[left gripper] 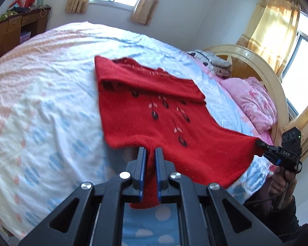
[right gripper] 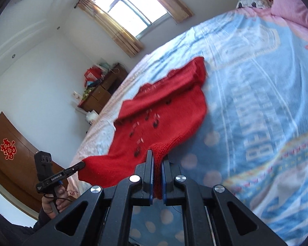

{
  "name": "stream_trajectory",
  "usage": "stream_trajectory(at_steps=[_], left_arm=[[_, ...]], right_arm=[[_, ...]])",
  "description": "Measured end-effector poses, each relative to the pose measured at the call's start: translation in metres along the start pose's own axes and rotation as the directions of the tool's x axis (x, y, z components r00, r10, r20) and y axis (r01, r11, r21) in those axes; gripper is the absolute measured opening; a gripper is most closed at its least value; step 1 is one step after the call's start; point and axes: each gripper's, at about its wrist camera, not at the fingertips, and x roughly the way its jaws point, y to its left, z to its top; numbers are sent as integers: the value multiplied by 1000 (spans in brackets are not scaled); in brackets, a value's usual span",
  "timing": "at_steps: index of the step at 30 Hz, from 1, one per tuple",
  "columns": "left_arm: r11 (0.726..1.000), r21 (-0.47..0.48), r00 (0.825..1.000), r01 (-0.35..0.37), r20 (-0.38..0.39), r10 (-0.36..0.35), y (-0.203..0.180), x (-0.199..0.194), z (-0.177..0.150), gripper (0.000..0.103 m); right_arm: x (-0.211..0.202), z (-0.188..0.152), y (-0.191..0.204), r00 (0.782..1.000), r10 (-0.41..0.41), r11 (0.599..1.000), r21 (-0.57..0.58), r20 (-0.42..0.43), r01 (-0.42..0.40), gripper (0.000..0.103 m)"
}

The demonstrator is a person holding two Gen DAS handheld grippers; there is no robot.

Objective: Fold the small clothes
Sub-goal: 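Lift the hem with both grippers and fold it over toward the collar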

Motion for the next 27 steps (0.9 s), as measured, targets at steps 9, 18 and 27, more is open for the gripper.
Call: stream_trajectory(at_steps=[9, 18, 27], left_arm=[[1000, -16, 995, 12, 99, -11, 11, -1, 43, 7], [1000, -23, 988, -4, 157, 8, 23, 8, 85, 3], [1000, -22, 995, 7, 101, -5, 39, 29, 102, 3]], right_arm=[[6, 44, 11, 997, -2, 1000, -11, 73, 2, 5], [26, 94, 25, 994, -15, 998, -52, 106, 20, 5], [67, 132, 29, 995, -43, 997, -64, 85, 48, 5]])
